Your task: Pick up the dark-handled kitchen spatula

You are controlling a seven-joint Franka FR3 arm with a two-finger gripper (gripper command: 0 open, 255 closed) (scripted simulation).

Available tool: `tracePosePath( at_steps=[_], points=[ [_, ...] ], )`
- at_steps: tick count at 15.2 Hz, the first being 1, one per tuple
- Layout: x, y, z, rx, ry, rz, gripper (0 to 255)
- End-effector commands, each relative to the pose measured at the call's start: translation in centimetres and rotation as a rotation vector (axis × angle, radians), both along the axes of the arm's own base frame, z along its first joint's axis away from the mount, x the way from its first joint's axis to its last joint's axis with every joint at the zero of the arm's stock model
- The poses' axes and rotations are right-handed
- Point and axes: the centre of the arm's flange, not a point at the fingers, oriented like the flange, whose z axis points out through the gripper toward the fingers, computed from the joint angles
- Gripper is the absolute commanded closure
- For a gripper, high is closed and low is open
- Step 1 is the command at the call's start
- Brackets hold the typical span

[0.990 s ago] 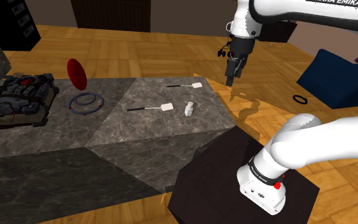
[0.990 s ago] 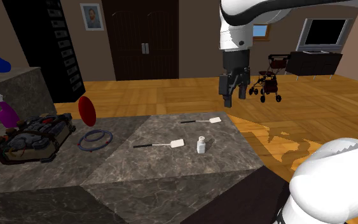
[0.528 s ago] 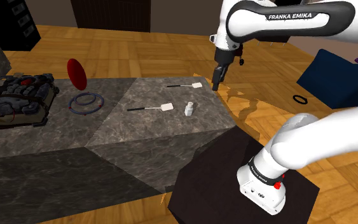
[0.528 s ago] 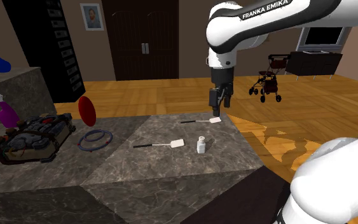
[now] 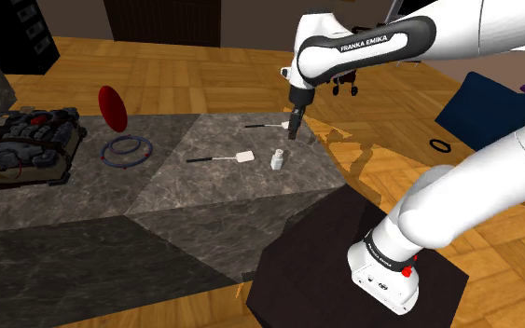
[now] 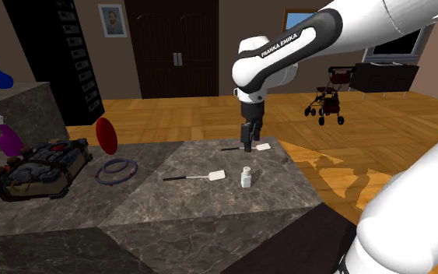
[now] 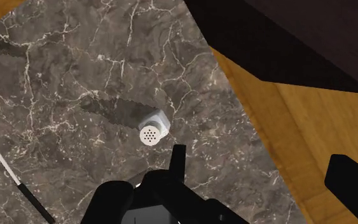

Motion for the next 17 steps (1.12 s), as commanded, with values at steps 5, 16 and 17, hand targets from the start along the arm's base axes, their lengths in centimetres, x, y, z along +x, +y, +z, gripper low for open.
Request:
tracePosePath(
  at_steps=[5, 16, 17],
  points=[
    [5.6, 1.1, -4.9, 0.020, -0.031, 0.129, 0],
    [15.4, 5.0, -13.8, 0.056, -0.084, 0.362, 0],
    [16.2, 5.5, -14.6, 0.059, -0.089, 0.383, 0]
  ],
)
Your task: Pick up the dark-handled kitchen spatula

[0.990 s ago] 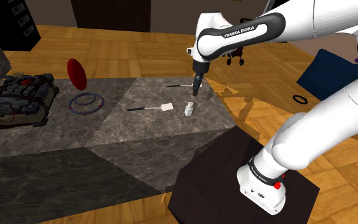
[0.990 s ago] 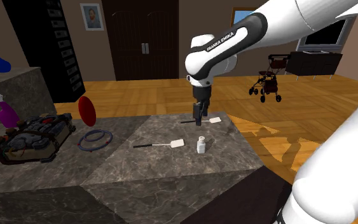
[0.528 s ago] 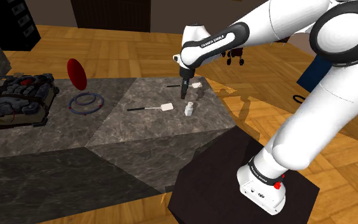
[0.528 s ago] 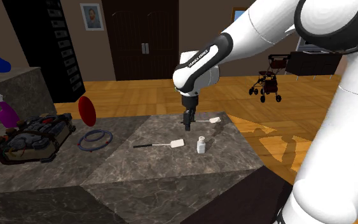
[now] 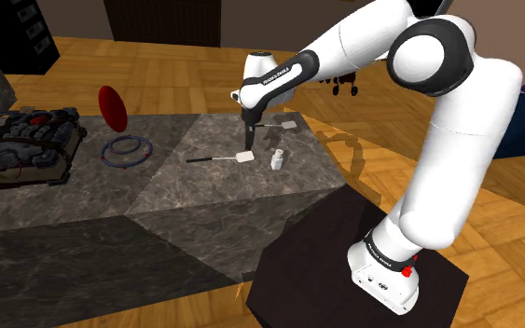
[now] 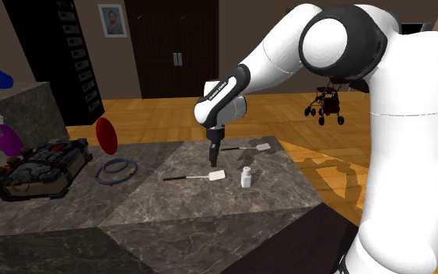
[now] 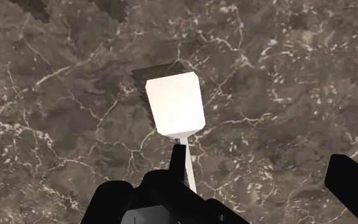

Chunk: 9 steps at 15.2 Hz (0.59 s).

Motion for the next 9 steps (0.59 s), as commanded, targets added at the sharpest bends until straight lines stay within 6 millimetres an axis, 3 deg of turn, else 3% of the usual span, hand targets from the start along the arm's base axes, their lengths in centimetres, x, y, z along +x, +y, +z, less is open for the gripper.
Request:
tracePosePath(
  at_steps=[1, 9],
  points=[
    [1.9, 1.2, -1.6, 0.007, -0.010, 0.044, 0],
    [8.5, 5.9, -7.5, 0.034, -0.049, 0.213, 0]
  ],
)
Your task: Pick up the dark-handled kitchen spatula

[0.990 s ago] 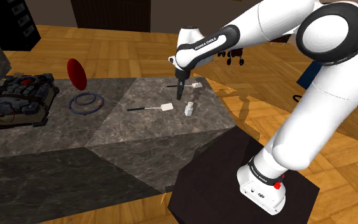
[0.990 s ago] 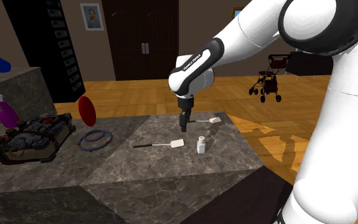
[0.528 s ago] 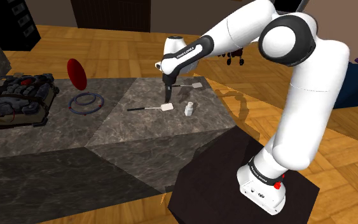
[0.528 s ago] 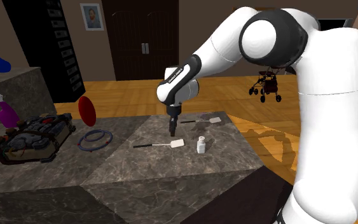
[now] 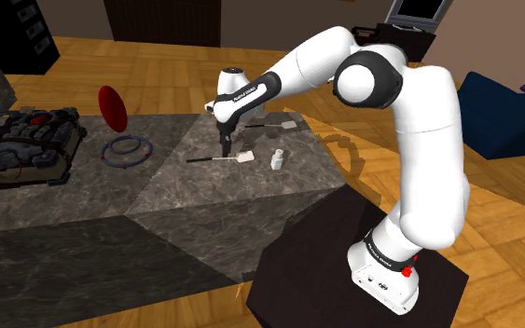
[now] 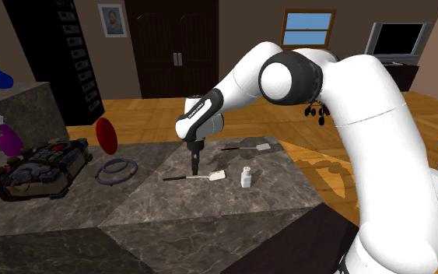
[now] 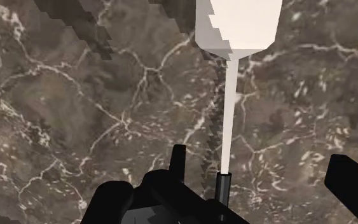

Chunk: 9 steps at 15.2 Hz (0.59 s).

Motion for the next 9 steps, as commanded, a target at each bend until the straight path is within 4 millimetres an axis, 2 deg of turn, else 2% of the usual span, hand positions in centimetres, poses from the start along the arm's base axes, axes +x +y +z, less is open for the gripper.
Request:
tracePosePath(
  at_steps=[1, 8, 9],
  points=[
    [1.1, 0.5, -0.6, 0.004, -0.006, 0.022, 0],
    [1.1, 0.5, -4.6, 0.004, -0.006, 0.022, 0],
    [1.1, 0.5, -4.6, 0.004, -0.006, 0.022, 0]
  ],
)
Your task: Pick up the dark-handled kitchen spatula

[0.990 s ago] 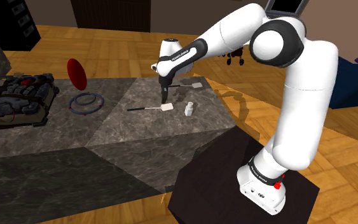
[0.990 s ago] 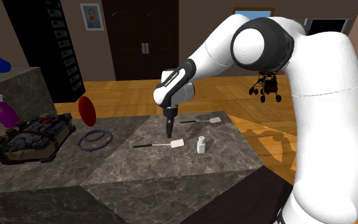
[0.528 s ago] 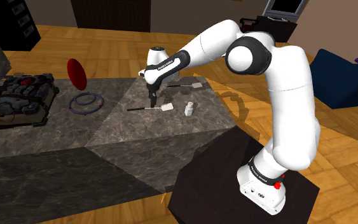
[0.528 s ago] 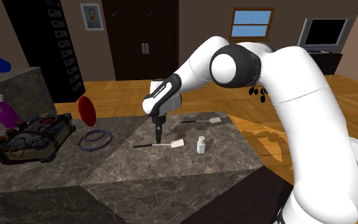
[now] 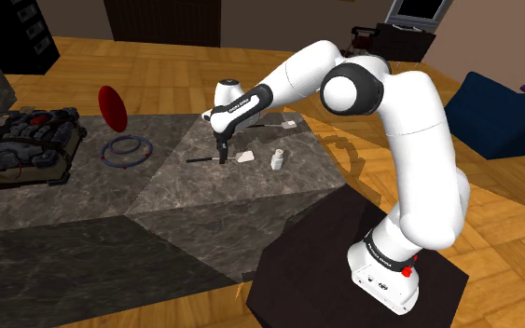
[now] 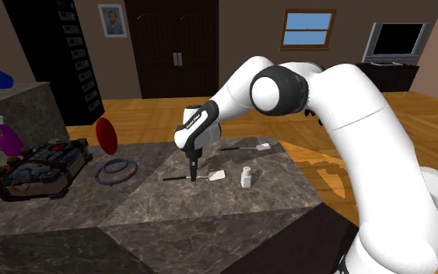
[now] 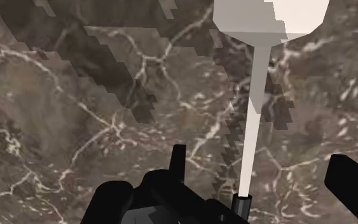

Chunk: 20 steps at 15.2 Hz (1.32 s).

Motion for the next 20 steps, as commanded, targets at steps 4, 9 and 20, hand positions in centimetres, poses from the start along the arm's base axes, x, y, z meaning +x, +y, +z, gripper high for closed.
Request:
tracePosePath(
  at_steps=[4, 9, 20],
  points=[
    [0.0, -0.1, -0.4, 0.000, -0.001, 0.000, 255],
    [0.0, -0.1, -0.4, 0.000, -0.001, 0.000, 255],
    [0.0, -0.1, 4.4, 0.000, -0.001, 0.000, 255]
  ],
)
